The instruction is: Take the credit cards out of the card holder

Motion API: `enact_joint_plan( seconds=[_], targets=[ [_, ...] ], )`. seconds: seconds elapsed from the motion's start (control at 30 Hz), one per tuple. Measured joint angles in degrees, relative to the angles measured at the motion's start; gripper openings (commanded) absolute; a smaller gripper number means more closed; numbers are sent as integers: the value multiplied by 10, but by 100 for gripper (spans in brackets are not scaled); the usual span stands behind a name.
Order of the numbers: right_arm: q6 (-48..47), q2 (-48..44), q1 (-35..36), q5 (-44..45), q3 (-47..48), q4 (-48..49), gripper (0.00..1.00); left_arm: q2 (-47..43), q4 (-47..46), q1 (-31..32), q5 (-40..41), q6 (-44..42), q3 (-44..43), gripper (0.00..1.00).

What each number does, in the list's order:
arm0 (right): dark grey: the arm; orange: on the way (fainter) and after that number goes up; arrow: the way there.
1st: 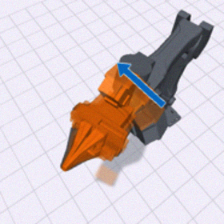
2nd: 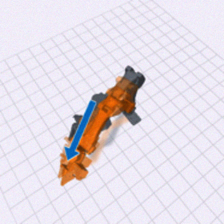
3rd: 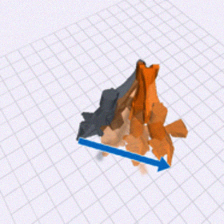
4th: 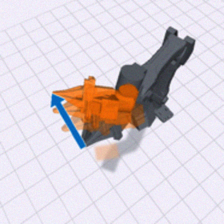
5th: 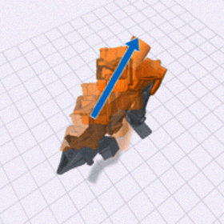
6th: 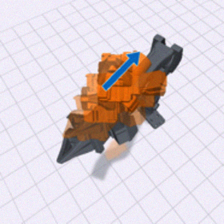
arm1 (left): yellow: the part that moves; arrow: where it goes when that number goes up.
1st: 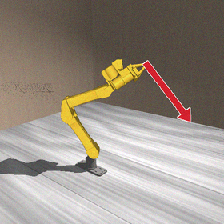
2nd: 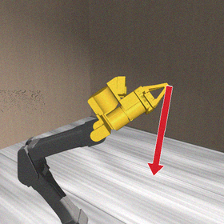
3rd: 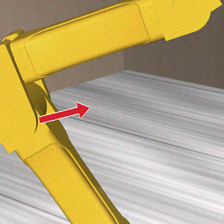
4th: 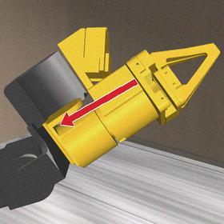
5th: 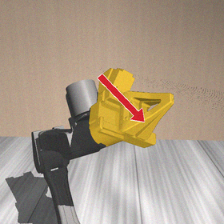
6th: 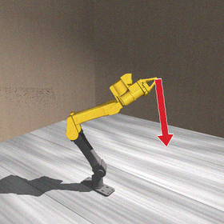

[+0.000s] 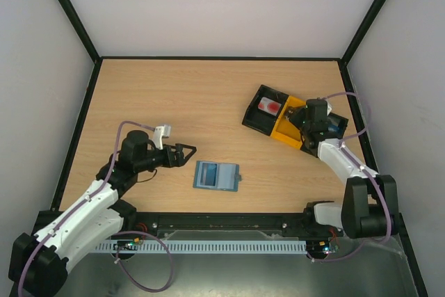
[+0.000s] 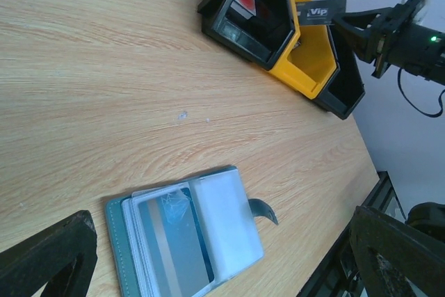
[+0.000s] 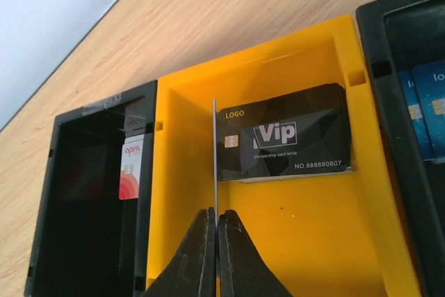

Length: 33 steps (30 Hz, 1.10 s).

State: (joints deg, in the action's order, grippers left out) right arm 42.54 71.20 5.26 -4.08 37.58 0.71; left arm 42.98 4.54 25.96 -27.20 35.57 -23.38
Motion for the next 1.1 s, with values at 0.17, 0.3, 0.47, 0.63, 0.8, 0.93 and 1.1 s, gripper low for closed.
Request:
enact_joint_plan(
  seconds=[0.17,0.3,0.47,0.63,0.8,0.93,1.1],
  targets=[
    [-4,31,-2,-11,4,5,2,-8,-2,0,0,0,0,100],
    [-12,42,-4,-23,4,20,2,-24,-3,0,0,2,0,100],
    [-17,56,-8,-31,4,45,2,-22,-3,0,-7,7,-1,100],
    [-19,81,-13,-45,5,66,2,-6,-4,0,-13,9,-3,100],
    [-27,94,-15,-55,5,78,2,4,-17,0,-20,16,-3,100],
    [-32,99,-19,-55,5,91,2,7,-25,0,-25,25,0,100],
    [-37,113,-27,-59,5,107,2,10,-34,0,-27,33,3,100]
  ],
)
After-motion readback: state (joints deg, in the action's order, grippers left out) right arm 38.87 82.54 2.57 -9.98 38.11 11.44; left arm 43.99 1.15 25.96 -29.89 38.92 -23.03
